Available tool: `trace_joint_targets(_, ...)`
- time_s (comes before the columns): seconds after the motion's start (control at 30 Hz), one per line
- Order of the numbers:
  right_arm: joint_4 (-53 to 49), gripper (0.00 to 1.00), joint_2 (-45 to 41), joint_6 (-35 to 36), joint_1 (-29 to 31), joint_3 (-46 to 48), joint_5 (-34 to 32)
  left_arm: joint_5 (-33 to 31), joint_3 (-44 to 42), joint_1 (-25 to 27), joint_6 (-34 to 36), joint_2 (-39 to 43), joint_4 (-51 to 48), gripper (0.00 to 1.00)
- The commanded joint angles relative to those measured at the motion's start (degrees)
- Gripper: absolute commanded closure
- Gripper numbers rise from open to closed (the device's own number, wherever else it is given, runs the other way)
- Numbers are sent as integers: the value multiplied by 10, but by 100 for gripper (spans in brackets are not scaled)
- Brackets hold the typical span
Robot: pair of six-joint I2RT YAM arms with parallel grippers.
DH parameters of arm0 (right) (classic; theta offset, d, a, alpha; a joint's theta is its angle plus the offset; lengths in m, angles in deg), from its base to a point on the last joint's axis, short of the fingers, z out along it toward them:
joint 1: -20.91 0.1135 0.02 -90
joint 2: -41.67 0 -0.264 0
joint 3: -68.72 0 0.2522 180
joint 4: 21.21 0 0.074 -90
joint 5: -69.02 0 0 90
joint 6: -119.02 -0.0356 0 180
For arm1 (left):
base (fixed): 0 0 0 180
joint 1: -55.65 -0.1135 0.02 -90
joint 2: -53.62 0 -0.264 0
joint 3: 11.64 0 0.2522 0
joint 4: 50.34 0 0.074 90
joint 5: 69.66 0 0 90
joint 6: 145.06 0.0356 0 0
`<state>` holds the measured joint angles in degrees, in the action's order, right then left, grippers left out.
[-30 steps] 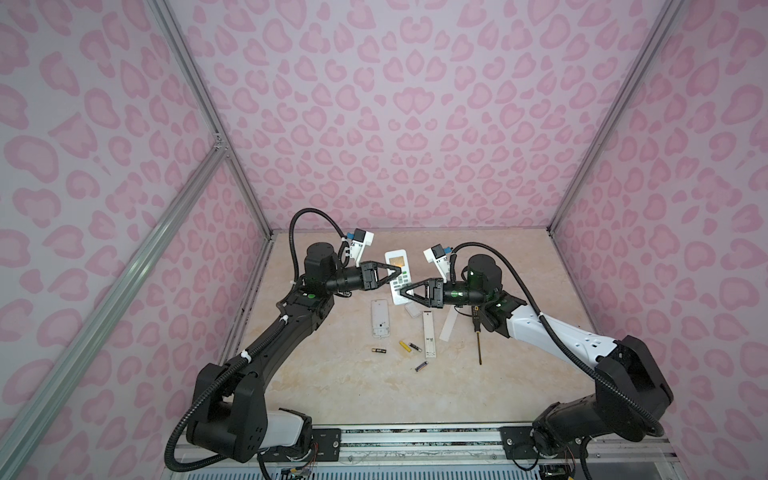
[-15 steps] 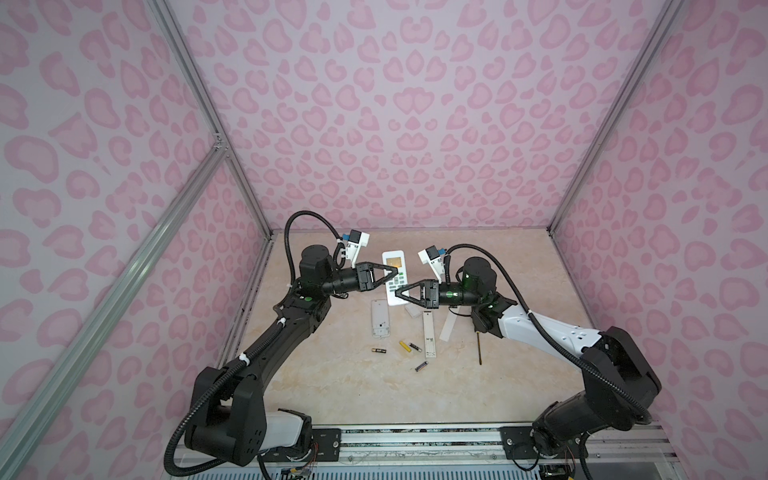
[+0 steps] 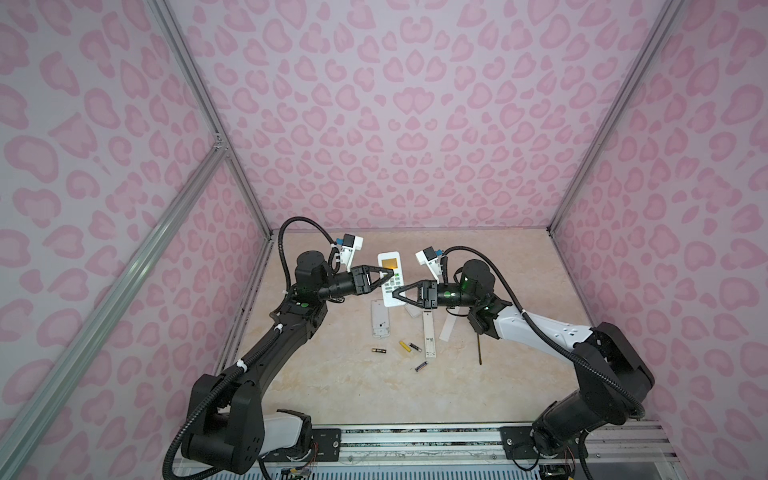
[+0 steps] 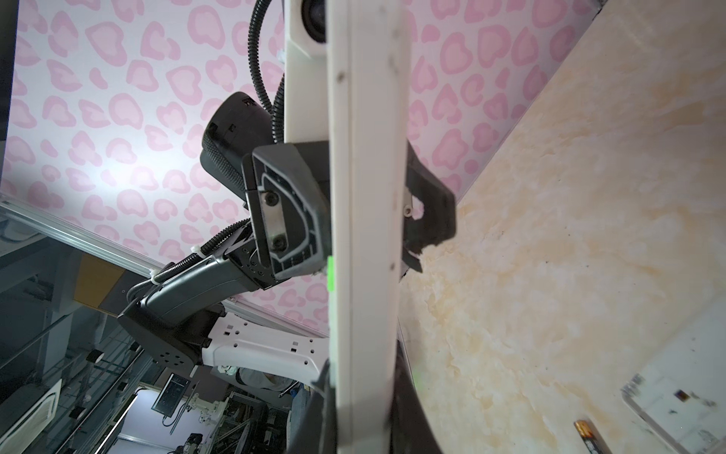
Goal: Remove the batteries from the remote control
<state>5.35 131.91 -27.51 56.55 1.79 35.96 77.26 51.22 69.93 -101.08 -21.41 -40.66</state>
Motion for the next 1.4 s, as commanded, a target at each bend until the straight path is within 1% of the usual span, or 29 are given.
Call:
trace_joint_targets(0.0,-24,92,-8,40,0,-8,-17,1,3,-3,12,10,-7,49)
trace_joint_targets(0.1,-96,94,-18,90,-1,-17,-37,-3,2,-8,18,18,-15,41)
trace_joint_targets(0.17,-183,96,-29,144,-1,-30,-70,-13,-3,-16,21,22,-19,37)
trace_joint_targets(0.23,-271,98,-38,202,0,-48,-110,-23,-5,-24,20,27,-27,37)
trace_joint_targets(0.33,-428,100,-43,310,16,-92,-205,-37,-8,-38,11,32,-49,39)
trace_joint_targets(0.4,-510,100,-39,363,29,-122,-277,-51,-15,-47,3,40,-66,40)
trace_joint_targets(0.53,-587,100,-32,417,52,-151,-400,-103,-22,-54,-18,59,-113,42)
trace_joint_targets(0.67,-626,100,-31,473,92,-168,-520,-191,-18,-53,-42,80,-212,42)
trace_joint_targets(0.73,-652,100,-28,501,113,-187,-567,-226,-34,-51,-75,91,-224,42)
trace_joint_targets(0.8,-675,100,-29,537,142,-197,-632,-255,-48,-42,-101,98,-237,42)
trace_joint_targets(0.9,-666,100,-40,575,178,-172,-724,-286,-52,-20,-120,98,-258,42)
trace_joint_targets(1.07,-608,100,-45,607,216,-110,-830,-304,-45,10,-168,80,-269,39)
trace_joint_targets(1.17,-578,100,-41,629,236,-90,-895,-291,-16,14,-172,59,-291,37)
trace_joint_targets(1.23,-560,100,-37,637,243,-82,-918,-285,3,18,-176,46,-304,37)
trace_joint_targets(1.37,-510,100,-30,675,274,-63,-961,-277,2,26,-213,33,-301,36)
